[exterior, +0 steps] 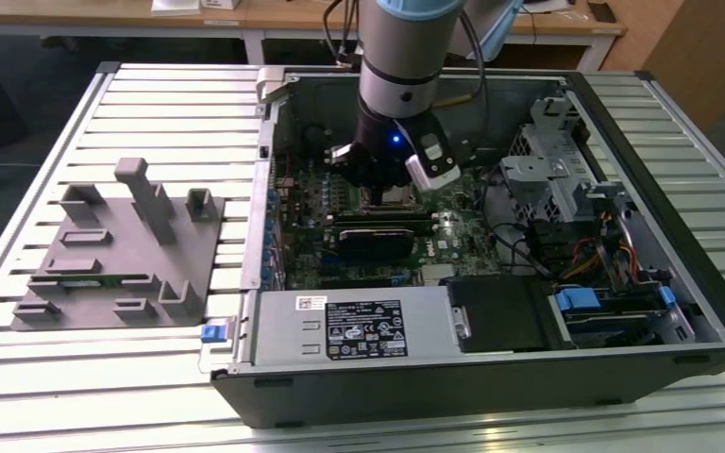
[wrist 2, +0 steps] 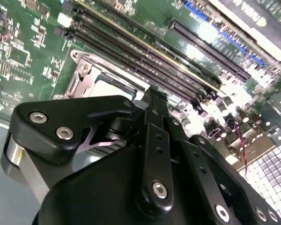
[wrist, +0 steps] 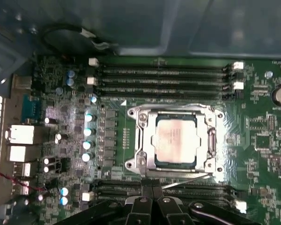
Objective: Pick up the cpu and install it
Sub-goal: 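Install the second cpu locking lever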
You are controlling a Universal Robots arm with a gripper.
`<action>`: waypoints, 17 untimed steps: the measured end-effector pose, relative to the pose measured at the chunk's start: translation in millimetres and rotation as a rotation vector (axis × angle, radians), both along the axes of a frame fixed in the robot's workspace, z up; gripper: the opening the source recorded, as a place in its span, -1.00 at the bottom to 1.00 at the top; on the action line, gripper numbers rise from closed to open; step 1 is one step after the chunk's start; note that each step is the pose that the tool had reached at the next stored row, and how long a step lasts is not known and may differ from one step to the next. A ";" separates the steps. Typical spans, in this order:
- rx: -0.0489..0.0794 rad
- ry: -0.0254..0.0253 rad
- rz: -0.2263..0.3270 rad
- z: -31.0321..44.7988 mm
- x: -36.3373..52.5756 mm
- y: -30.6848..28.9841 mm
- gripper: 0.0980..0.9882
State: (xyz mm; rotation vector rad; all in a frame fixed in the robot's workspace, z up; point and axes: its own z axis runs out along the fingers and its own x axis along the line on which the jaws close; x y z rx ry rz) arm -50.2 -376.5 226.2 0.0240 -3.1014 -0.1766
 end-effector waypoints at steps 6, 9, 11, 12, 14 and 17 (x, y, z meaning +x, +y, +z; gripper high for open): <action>0.037 0.0001 0.000 -1.6 -2.3 -9.9 -0.98; 0.041 0.0001 0.000 -2.4 -4.5 -13.8 -0.98; 0.045 0.0000 0.000 -3.3 -5.8 -15.2 -0.98; 0.048 0.0001 0.000 -4.2 -6.4 -15.3 -0.98; 0.056 0.0001 0.000 -5.9 -8.3 -15.5 -0.98; 0.061 0.0000 0.000 -10.3 -9.6 -15.5 -0.98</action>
